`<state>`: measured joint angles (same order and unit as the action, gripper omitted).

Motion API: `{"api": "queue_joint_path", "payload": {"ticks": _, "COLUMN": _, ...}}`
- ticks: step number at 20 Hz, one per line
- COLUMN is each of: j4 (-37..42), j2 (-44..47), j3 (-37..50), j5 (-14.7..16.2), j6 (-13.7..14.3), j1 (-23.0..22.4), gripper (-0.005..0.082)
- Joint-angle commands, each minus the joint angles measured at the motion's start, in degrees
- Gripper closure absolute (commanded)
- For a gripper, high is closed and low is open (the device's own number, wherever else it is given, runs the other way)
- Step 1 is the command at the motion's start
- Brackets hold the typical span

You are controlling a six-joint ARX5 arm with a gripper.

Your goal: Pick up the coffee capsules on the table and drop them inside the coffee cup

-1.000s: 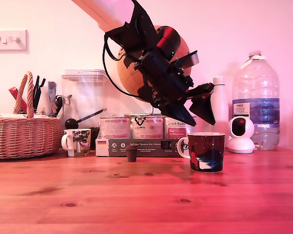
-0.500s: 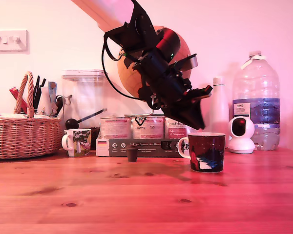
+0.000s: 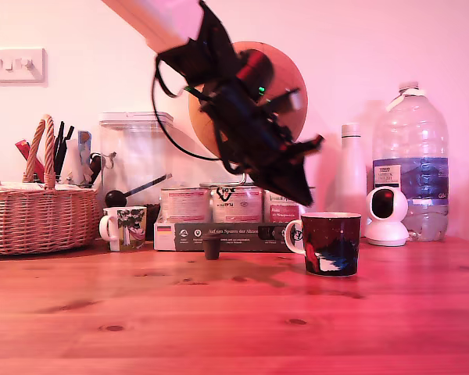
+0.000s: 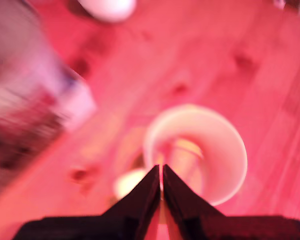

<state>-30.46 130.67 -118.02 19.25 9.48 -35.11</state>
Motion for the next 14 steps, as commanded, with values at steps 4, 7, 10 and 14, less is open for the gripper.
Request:
{"api": "queue_joint_path", "payload": {"ticks": 4, "j4": 0.04, "j2": -2.43, "j3": -0.28, "j5": 1.6, "j6": 0.68, "j1": 1.4, "gripper": 0.0789}}
{"api": "queue_joint_path", "payload": {"ticks": 7, "j4": 0.04, "j2": -2.45, "j3": -0.28, "j5": 2.91, "j6": 0.68, "j1": 2.6, "gripper": 0.0789}}
{"api": "queue_joint_path", "payload": {"ticks": 10, "j4": -0.02, "j2": -2.45, "j3": -0.28, "j5": 3.02, "j6": 0.63, "j1": 3.3, "gripper": 0.0789}}
{"api": "queue_joint_path", "payload": {"ticks": 14, "j4": 0.42, "j2": -4.07, "j3": 0.02, "j5": 1.6, "j6": 0.44, "j1": 3.52, "gripper": 0.0789}}
